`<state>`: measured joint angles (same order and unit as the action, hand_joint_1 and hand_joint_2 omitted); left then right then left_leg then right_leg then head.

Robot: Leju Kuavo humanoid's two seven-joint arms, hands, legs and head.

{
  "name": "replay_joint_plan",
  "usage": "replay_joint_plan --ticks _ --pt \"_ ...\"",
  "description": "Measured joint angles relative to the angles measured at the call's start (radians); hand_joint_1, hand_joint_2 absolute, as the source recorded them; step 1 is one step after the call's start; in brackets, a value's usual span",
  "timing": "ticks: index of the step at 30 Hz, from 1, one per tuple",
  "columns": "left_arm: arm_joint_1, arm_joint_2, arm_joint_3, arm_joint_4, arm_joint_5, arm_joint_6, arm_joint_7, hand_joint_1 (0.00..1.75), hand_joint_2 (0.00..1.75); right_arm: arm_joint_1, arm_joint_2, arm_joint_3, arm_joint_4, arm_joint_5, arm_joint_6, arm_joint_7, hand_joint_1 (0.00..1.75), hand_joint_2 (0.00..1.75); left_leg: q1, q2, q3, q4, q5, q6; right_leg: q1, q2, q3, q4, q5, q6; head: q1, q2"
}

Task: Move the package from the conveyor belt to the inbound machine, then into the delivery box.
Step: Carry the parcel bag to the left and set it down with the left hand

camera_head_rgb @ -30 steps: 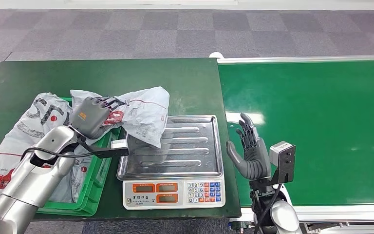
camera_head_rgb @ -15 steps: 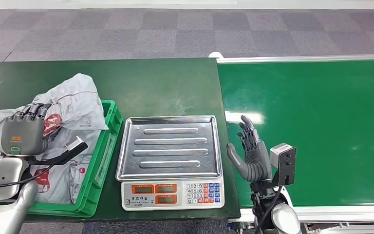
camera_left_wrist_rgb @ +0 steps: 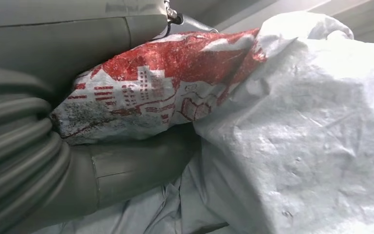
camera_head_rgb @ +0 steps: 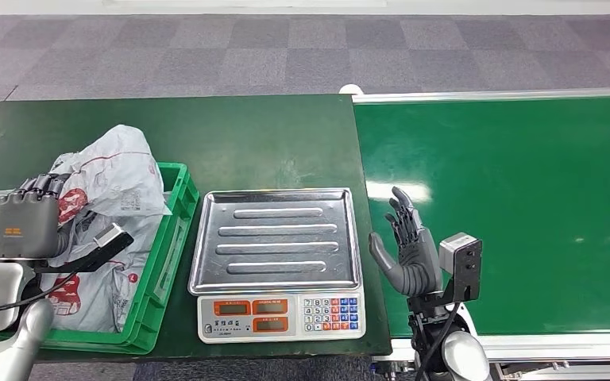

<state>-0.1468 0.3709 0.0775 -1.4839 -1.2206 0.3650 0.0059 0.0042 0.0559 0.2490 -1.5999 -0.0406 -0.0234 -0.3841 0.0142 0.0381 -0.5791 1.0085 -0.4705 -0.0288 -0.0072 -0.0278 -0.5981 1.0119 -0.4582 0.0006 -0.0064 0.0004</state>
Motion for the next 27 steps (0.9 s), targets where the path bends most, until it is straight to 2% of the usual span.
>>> replay_joint_plan --ticks 6,7,10,11,17,27 --pt "0.000 -0.001 0.000 0.000 0.009 -0.006 -0.003 1.75 1.75 0.000 0.000 -0.001 0.000 0.001 0.001 0.000 0.00 1.75 0.000 0.000 0.000 0.000 0.000 0.000 0.000 0.000 0.000 0.000 0.000 0.000 0.000 0.000" --pt "0.000 -0.001 0.000 0.000 0.010 -0.006 -0.003 1.47 1.75 0.000 0.000 -0.001 0.000 0.001 0.001 0.000 0.00 1.75 0.000 0.000 0.000 0.000 0.000 0.000 0.000 0.000 0.000 0.000 0.000 0.000 0.000 0.000" --pt "0.000 -0.002 0.000 0.000 0.010 -0.006 -0.003 0.16 1.75 0.000 0.000 -0.001 0.000 0.001 0.001 0.000 0.00 1.75 0.000 0.000 0.000 0.000 0.000 0.000 0.000 0.000 0.000 0.000 0.000 0.000 0.000 0.000" --pt "0.000 -0.002 0.000 0.000 0.012 -0.006 -0.004 0.00 1.75 0.000 0.000 -0.001 0.000 0.001 0.001 0.000 0.00 1.75 0.000 0.000 0.000 0.000 0.000 0.000 0.000 0.000 0.000 0.000 0.000 0.000 0.000 0.000" --pt "-0.003 -0.002 0.000 0.000 0.090 -0.045 -0.032 0.00 1.75 0.000 0.001 -0.002 0.000 0.001 0.001 0.000 0.00 1.75 0.000 0.000 0.000 0.000 0.000 0.000 0.000 0.000 0.000 0.000 0.000 0.000 0.000 0.000" --pt "-0.032 0.001 -0.006 0.000 0.292 -0.184 -0.099 0.00 1.75 0.003 0.000 -0.017 -0.006 0.001 0.001 0.001 0.00 1.75 0.000 0.000 0.000 0.000 0.000 0.000 0.000 0.000 0.000 0.000 0.000 0.000 0.000 0.000"
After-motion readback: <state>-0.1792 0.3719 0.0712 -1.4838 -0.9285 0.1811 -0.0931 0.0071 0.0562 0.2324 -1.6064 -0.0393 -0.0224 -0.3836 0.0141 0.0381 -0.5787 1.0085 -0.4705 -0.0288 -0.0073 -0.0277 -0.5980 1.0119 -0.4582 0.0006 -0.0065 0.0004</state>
